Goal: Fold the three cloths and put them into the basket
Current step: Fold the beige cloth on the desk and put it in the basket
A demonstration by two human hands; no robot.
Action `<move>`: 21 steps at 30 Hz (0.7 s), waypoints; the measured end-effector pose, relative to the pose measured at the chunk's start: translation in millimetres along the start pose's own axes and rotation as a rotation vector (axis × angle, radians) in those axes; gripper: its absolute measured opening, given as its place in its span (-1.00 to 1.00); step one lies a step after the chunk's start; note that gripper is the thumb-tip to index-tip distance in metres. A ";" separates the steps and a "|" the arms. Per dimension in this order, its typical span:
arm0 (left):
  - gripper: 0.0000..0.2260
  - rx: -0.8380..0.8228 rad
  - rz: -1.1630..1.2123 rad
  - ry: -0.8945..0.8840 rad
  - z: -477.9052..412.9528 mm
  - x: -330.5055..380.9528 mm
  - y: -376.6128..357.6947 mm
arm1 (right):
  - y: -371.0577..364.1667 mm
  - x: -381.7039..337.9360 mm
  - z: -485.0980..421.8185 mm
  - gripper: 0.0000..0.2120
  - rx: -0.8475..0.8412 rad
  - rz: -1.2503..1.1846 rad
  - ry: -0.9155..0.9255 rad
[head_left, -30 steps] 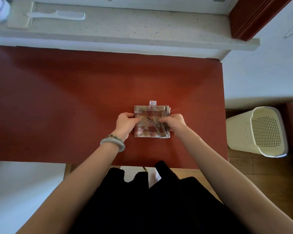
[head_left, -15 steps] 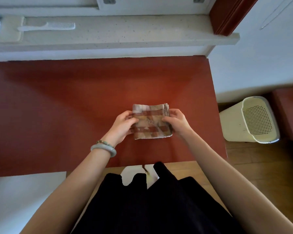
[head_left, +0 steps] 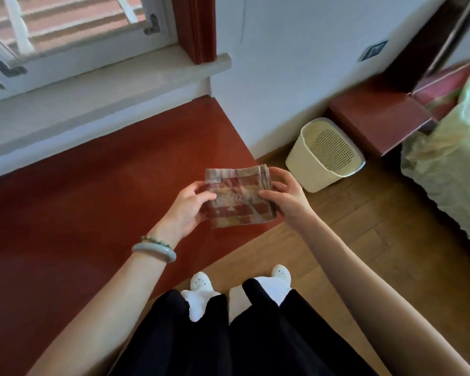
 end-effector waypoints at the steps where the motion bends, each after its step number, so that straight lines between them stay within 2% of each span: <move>1: -0.77 -0.009 -0.021 0.009 -3.4 -3.7 -16.2 | 16.5 2.3 2.3 -0.52 0.016 -0.018 0.014; 7: -0.76 -0.048 -0.120 0.023 -25.1 -38.7 -121.7 | 126.3 18.2 11.2 -0.49 0.102 -0.074 0.046; 14: -0.76 -0.087 -0.106 0.058 -53.8 -91.1 -253.0 | 272.6 23.3 13.4 -0.44 0.135 -0.036 0.028; 21: -0.80 -0.097 -0.166 0.083 -89.2 -114.1 -319.0 | 351.7 27.0 -7.7 -0.46 0.162 0.017 0.020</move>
Point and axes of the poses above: each hand's wrist, its own z-axis away from the middle knuckle, its own y-axis out of the back of the hand, x = y × z, the point moved 2 cm from there along -z, towards the middle knuckle, and after that the axes turned 9 degrees about z, right-handed, at the moved point
